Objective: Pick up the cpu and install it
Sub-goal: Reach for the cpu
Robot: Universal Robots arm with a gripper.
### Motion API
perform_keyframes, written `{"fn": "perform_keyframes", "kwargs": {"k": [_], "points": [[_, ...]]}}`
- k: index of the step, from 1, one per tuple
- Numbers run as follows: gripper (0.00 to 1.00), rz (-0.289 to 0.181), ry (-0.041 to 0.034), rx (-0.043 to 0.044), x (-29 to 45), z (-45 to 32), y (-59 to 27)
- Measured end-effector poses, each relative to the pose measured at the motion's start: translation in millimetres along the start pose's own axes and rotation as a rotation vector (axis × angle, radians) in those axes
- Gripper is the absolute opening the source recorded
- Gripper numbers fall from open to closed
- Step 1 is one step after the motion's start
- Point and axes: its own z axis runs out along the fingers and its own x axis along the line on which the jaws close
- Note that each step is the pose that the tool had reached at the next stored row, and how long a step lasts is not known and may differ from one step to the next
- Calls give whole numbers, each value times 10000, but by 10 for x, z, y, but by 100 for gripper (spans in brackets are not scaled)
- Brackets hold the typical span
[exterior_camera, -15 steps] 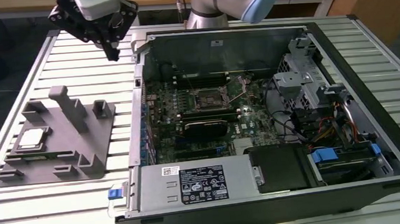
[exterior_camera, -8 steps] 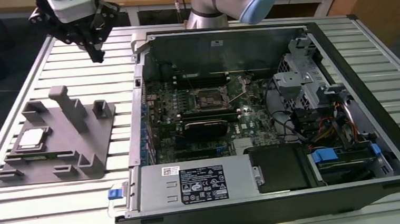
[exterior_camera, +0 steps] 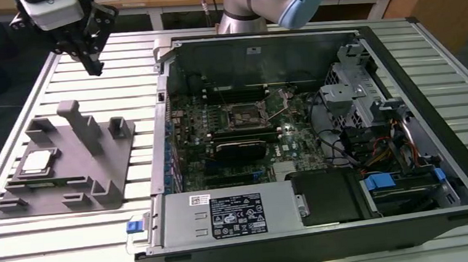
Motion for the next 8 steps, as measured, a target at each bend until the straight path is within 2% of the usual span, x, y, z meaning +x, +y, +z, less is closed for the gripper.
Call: {"fn": "perform_keyframes", "kwargs": {"k": [8], "points": [[11, 0, -4, 0, 235, -5, -18]]}}
